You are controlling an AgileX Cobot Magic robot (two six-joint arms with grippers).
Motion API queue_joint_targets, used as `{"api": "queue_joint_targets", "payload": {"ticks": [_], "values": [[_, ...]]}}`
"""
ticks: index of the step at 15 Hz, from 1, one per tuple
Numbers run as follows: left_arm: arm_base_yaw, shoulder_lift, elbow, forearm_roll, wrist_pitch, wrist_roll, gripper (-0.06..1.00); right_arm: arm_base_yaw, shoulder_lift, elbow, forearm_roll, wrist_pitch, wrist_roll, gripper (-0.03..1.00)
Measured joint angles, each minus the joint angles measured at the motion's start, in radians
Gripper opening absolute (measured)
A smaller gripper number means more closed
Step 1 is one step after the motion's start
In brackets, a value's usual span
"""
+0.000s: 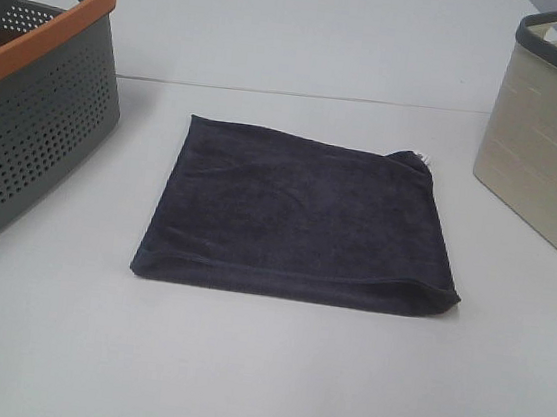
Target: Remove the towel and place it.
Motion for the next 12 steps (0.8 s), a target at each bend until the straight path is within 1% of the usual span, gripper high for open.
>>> {"api": "queue_joint_targets", "payload": {"ticks": [2, 3, 4, 12], "values": [[-0.002, 0.000, 0.000, -0.004, -0.001, 0.000, 0.75, 0.000, 0.000, 0.005, 0.000, -0.012, 0.000, 0.71], [-0.047, -0.001, 0.000, -0.007, -0.001, -0.001, 0.75, 0.000, 0.000, 0.005, 0.000, -0.018, 0.000, 0.71], [-0.069, -0.001, 0.000, -0.008, -0.001, -0.001, 0.75, 0.000, 0.000, 0.005, 0.000, -0.018, 0.000, 0.71], [-0.078, -0.001, 0.000, -0.019, -0.001, -0.008, 0.75, 0.000, 0.000, 0.005, 0.000, -0.019, 0.000, 0.71]]}}
